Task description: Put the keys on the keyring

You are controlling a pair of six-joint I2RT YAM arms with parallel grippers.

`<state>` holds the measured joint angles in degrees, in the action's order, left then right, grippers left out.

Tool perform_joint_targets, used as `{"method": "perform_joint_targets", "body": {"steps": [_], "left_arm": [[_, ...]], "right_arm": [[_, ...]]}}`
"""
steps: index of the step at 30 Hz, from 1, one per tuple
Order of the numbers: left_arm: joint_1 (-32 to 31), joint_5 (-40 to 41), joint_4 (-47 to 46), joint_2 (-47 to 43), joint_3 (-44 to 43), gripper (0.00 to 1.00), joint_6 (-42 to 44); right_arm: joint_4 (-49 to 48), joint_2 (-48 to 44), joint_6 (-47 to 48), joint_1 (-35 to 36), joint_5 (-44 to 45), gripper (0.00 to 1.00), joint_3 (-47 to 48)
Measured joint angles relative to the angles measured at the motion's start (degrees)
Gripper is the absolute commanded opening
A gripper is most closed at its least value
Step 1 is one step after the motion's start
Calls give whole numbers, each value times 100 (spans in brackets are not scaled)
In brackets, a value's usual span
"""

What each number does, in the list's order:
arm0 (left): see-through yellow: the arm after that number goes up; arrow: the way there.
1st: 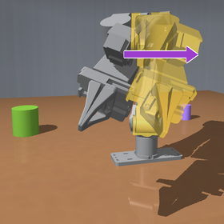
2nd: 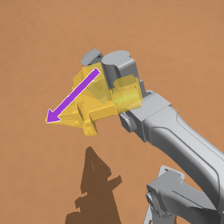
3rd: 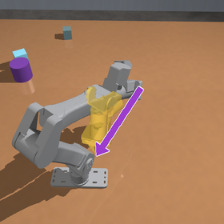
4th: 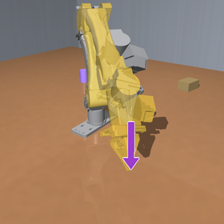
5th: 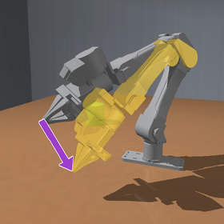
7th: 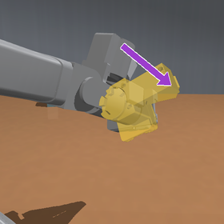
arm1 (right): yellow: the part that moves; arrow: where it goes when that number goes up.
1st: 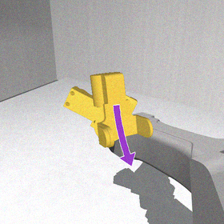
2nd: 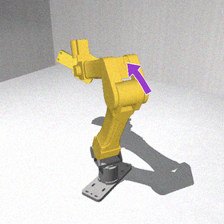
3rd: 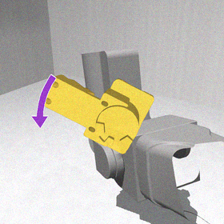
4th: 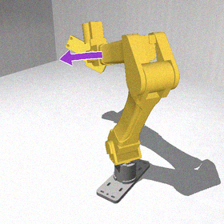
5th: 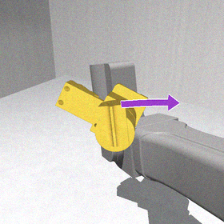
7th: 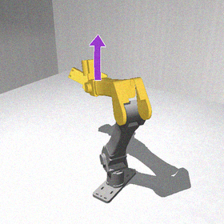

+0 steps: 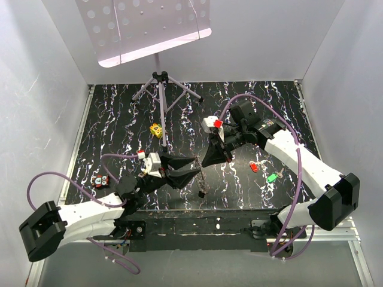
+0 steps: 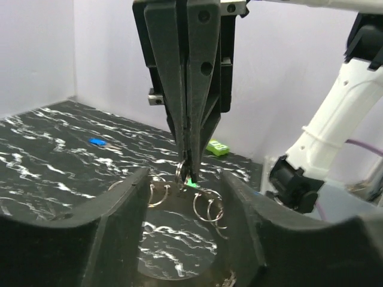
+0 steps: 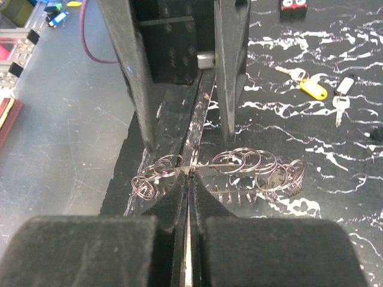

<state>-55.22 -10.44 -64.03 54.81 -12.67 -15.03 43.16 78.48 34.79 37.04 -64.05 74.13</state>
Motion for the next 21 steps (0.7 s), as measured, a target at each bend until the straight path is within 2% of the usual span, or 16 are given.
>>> {"method": "perform_joint_targets", "body": {"steps": [2, 4, 5, 7, 9, 13, 18, 21], "left_arm": [[0, 50, 400, -323, -2, 77, -7], [0, 103, 859, -715, -9, 89, 24], [0, 133, 1246, -986, -28, 94, 37], [0, 212, 2059, -1563, -127, 97, 118], [4, 243, 2780, -2000, -304, 96, 219], [11, 94, 3853, -2225, -756, 84, 522], [26, -363, 4701, -1429, -1353, 73, 931], [31, -610, 4835, -833, -1567, 64, 1123]], "right_arm": [[155, 0, 109, 2, 153, 1, 2], [387, 0, 304, 13, 321, 1, 7], [527, 2, 417, 13, 413, 1, 20], [839, 24, 640, 13, 592, 1, 87], [1182, 101, 896, 15, 737, 1, 225], [1784, 367, 1314, 44, 990, 1, 549], [2315, 702, 1646, 186, 1355, 1, 887], [2514, 754, 1757, 254, 1508, 1, 935]]}}
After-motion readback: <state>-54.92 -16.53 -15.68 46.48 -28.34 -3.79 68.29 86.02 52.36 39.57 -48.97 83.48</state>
